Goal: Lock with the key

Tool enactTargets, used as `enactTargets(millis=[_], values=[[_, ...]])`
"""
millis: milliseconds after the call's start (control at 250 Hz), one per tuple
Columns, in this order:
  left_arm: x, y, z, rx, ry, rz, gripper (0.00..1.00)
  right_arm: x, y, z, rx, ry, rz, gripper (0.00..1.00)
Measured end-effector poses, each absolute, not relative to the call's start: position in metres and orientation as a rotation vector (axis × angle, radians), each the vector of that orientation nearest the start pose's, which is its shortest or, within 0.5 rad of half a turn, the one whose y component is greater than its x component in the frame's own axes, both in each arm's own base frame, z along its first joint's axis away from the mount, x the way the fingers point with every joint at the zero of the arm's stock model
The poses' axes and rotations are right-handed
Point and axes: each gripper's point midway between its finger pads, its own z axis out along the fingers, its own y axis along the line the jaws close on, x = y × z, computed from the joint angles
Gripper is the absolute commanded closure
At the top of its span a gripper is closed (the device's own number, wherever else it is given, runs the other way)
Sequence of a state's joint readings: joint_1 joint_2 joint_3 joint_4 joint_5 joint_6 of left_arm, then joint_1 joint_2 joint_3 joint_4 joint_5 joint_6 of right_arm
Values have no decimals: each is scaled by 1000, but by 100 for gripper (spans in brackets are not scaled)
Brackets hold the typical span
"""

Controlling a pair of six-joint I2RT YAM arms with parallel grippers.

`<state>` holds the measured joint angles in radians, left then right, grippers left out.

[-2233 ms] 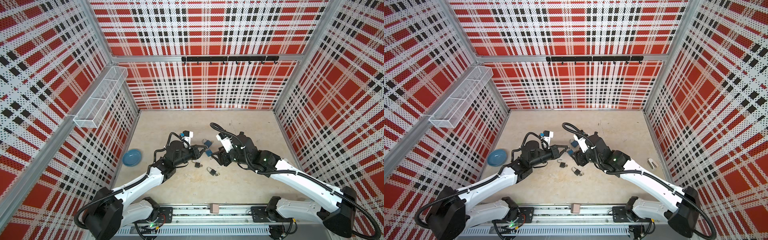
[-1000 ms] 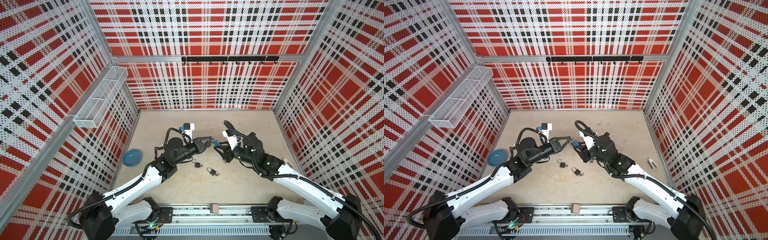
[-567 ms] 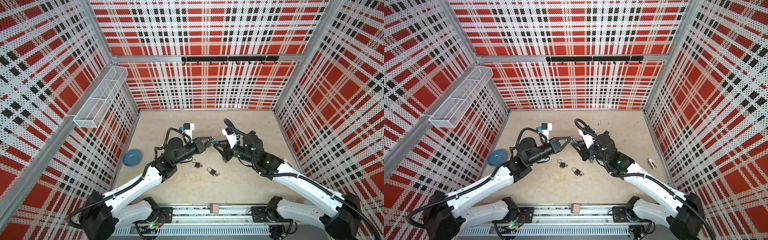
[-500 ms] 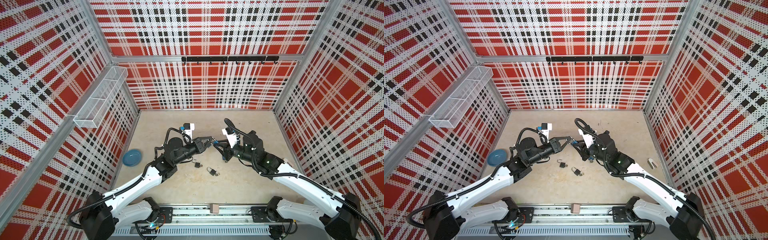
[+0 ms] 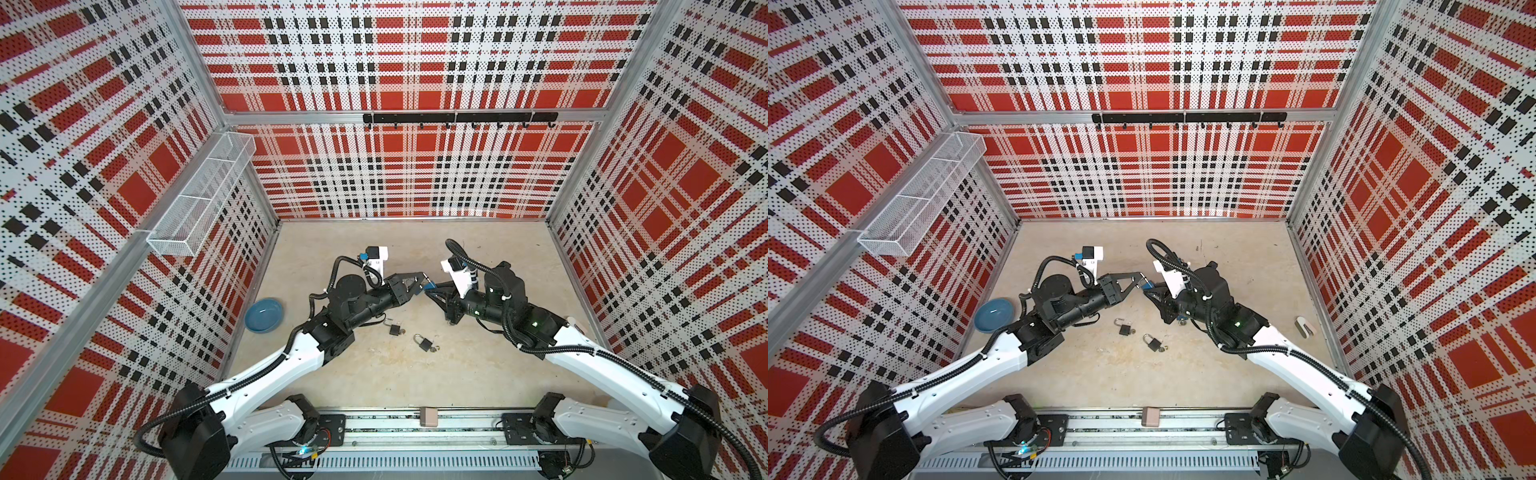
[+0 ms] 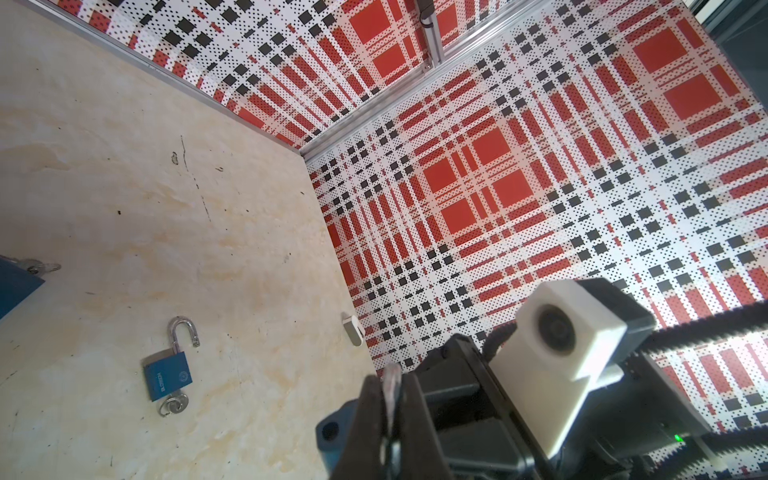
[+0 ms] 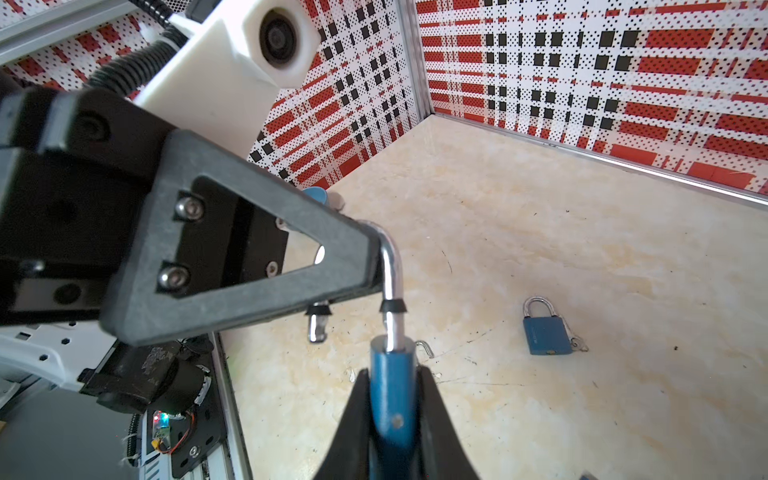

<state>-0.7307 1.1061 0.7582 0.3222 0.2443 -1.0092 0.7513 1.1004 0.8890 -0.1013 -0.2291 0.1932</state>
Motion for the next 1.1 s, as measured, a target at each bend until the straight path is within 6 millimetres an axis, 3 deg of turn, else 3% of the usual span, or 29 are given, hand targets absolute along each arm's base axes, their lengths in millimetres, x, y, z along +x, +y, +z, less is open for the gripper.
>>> enactTargets(millis=[192, 272, 464, 612, 748, 920, 1100], values=[[265, -293, 316, -32, 1827, -1495, 100, 252, 289, 283, -701, 1853, 850, 100], [264, -294, 317, -14, 1823, -1487, 68, 251, 288, 284, -703, 1870, 860, 100], [268, -289, 322, 50, 1823, -1428, 53, 258, 284, 296, -666, 1930, 874, 100], [273, -277, 330, 80, 1824, -1371, 52, 254, 281, 300, -669, 1969, 904, 100], [276, -263, 333, 106, 1836, -1311, 52, 248, 280, 291, -688, 2025, 953, 100], [278, -247, 328, 138, 1881, -1222, 54, 241, 276, 277, -708, 2101, 1011, 100], [269, -244, 319, 211, 1930, -1188, 61, 232, 280, 270, -748, 2142, 1103, 100]])
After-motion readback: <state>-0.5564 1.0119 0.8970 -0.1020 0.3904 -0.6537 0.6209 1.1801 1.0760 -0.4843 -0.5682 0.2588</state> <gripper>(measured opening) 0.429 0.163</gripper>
